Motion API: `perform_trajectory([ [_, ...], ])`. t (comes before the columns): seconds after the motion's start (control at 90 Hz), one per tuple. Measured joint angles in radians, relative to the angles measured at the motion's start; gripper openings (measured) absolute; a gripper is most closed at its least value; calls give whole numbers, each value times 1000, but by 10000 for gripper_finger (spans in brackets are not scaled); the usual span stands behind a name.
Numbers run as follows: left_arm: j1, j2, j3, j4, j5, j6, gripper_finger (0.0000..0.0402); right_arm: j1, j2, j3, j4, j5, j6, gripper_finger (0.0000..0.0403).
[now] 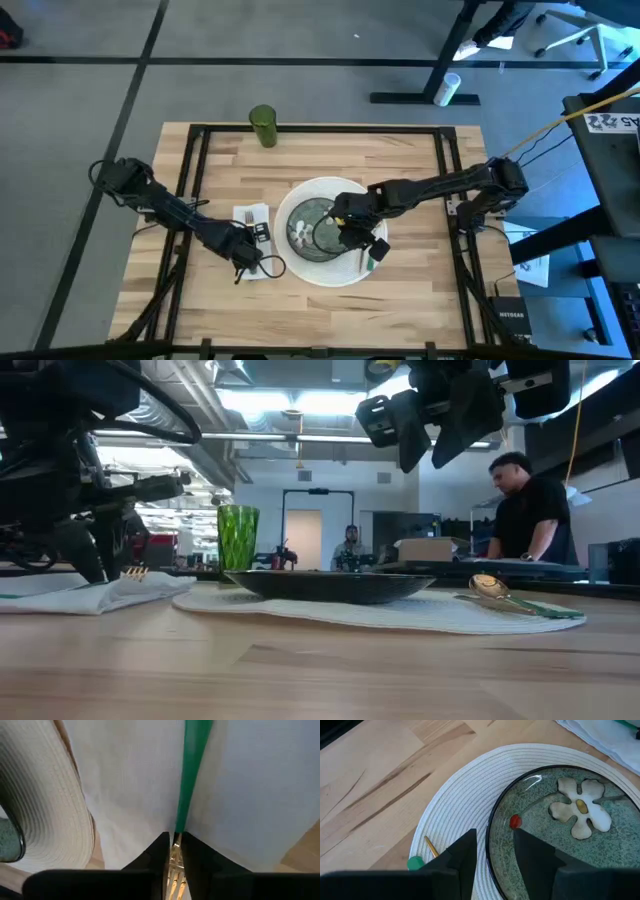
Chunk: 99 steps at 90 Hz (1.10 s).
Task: Set table place
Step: Put the green fork on the white table napkin
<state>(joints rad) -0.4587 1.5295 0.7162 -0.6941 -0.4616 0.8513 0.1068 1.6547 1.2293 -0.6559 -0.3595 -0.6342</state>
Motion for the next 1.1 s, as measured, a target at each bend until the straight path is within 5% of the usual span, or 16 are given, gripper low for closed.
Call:
perform_trajectory([
  [0.444,-8,0,0,-11,-1,-36,84,0,0,0,0,0,0,115],
  [1.1,-78,0,0,-28,-131,-25,89,0,0,0,0,0,0,115],
])
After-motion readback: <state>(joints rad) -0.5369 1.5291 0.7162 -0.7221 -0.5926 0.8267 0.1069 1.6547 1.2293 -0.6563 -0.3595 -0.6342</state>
